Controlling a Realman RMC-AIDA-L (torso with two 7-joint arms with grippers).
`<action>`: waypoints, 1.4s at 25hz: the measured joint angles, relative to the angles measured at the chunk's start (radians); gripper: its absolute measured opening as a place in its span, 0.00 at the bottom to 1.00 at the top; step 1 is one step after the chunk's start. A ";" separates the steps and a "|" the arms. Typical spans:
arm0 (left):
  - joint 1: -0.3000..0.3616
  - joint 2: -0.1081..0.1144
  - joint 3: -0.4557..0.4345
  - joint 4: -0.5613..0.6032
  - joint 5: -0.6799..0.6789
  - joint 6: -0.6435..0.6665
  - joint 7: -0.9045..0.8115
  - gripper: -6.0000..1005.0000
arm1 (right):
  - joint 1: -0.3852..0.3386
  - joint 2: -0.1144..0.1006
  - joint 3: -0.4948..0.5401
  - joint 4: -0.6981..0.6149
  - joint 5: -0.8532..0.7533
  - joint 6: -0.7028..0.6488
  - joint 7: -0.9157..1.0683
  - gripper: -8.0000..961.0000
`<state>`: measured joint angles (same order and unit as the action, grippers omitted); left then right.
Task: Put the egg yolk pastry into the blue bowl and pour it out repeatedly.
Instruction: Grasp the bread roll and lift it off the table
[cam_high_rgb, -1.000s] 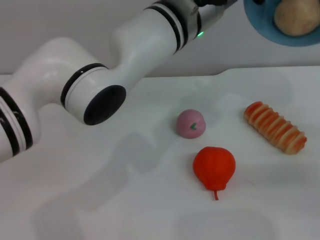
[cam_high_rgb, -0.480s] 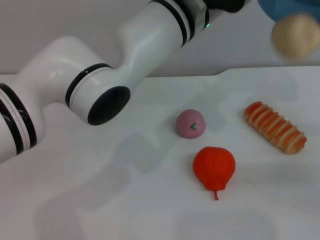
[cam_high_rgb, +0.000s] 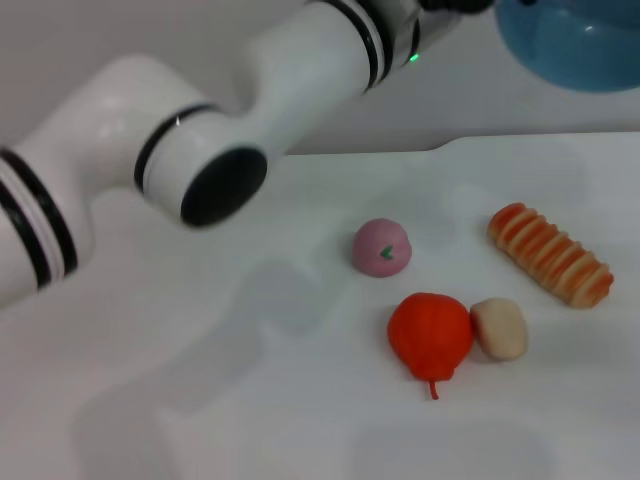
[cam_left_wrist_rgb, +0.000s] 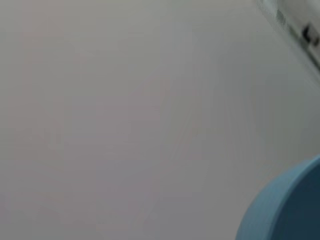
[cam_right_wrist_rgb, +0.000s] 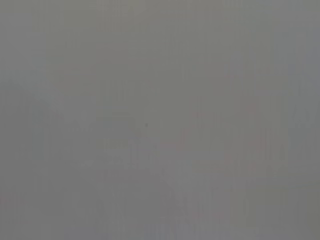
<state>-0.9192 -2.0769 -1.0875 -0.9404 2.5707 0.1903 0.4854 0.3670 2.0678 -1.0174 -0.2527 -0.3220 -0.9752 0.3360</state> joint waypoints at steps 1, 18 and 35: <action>-0.013 0.002 -0.036 -0.002 -0.012 -0.090 0.000 0.00 | 0.000 0.000 0.000 -0.001 0.000 0.000 0.000 0.56; -0.033 0.023 -0.683 0.094 -0.023 -1.089 -0.037 0.00 | 0.020 -0.002 -0.030 -0.140 -0.135 0.134 0.101 0.56; 0.034 0.025 -0.739 0.207 0.026 -1.148 -0.113 0.00 | -0.002 -0.011 -0.190 -0.702 -1.291 0.384 1.418 0.56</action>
<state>-0.8853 -2.0516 -1.8266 -0.7332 2.5972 -0.9577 0.3722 0.3646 2.0571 -1.2077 -0.9543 -1.6128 -0.5908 1.7543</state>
